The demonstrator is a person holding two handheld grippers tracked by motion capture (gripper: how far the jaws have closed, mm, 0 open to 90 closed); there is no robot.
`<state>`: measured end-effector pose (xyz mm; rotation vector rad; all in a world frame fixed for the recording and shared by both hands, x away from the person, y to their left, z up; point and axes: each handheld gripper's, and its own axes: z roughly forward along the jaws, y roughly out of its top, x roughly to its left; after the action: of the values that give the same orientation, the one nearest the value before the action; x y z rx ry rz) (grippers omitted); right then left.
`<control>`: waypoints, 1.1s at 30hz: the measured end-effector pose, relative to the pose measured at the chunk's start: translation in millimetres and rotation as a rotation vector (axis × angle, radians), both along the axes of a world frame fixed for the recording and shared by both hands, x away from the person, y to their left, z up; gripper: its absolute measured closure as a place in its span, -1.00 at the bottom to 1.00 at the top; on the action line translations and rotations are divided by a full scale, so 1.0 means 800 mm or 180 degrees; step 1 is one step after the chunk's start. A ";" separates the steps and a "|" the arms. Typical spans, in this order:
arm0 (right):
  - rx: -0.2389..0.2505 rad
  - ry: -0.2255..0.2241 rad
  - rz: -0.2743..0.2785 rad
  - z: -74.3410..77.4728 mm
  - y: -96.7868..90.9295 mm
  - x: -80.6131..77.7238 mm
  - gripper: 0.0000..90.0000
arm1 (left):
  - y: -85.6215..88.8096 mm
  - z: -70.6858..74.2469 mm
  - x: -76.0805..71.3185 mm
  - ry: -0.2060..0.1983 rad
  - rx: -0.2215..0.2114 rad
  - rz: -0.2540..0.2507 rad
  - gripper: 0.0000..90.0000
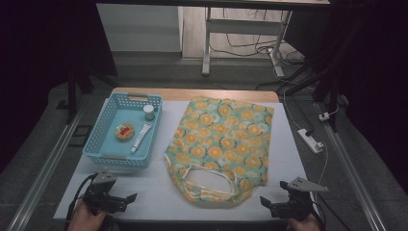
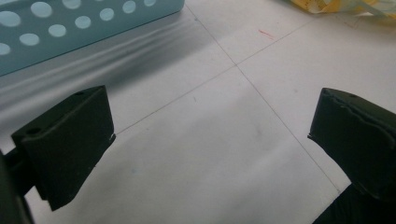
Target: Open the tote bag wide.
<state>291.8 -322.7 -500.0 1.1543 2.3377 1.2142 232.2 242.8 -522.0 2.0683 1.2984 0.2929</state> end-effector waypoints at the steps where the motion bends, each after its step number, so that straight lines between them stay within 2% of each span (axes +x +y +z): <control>1: -0.0002 -0.0002 -0.0001 0.000 0.000 0.000 -1.00 | 0.000 0.000 0.000 -0.0002 0.0001 -0.0003 -1.00; 5: 0.0019 0.0014 0.0009 0.002 0.002 -0.001 -1.00 | 0.001 0.000 0.000 0.0007 -0.0025 0.0009 -1.00; 10: -0.0037 -0.0052 0.0078 0.005 0.008 -0.003 -1.00 | 0.002 0.000 0.001 0.0011 -0.0042 0.0016 -1.00; 16: 0.0008 -0.0056 0.0167 0.006 0.015 -0.004 -1.00 | 0.002 0.000 0.001 0.0017 -0.0048 0.0015 -1.00; 18: -0.0035 -0.0061 0.0217 0.008 0.019 -0.004 -1.00 | 0.003 0.000 0.001 0.0014 -0.0055 0.0007 -1.00; 19: -0.0076 -0.0113 0.0259 0.012 0.024 -0.005 -1.00 | 0.003 0.000 0.001 0.0017 -0.0057 0.0007 -1.00; 23: -0.0111 -0.0172 0.0318 0.017 0.032 -0.005 -1.00 | 0.002 0.000 0.001 0.0017 -0.0053 0.0013 -1.00; 30: -0.0097 -0.0089 0.0416 0.020 0.044 -0.004 -1.00 | 0.003 0.000 0.002 0.0021 -0.0064 0.0018 -1.00; 33: -0.0080 -0.0064 0.0514 0.022 0.053 -0.004 -1.00 | 0.003 0.000 0.002 0.0023 -0.0065 0.0017 -1.00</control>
<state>288.8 -280.1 -482.6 0.9562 2.4638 1.2383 233.5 245.1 -522.3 2.0510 1.3062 0.2738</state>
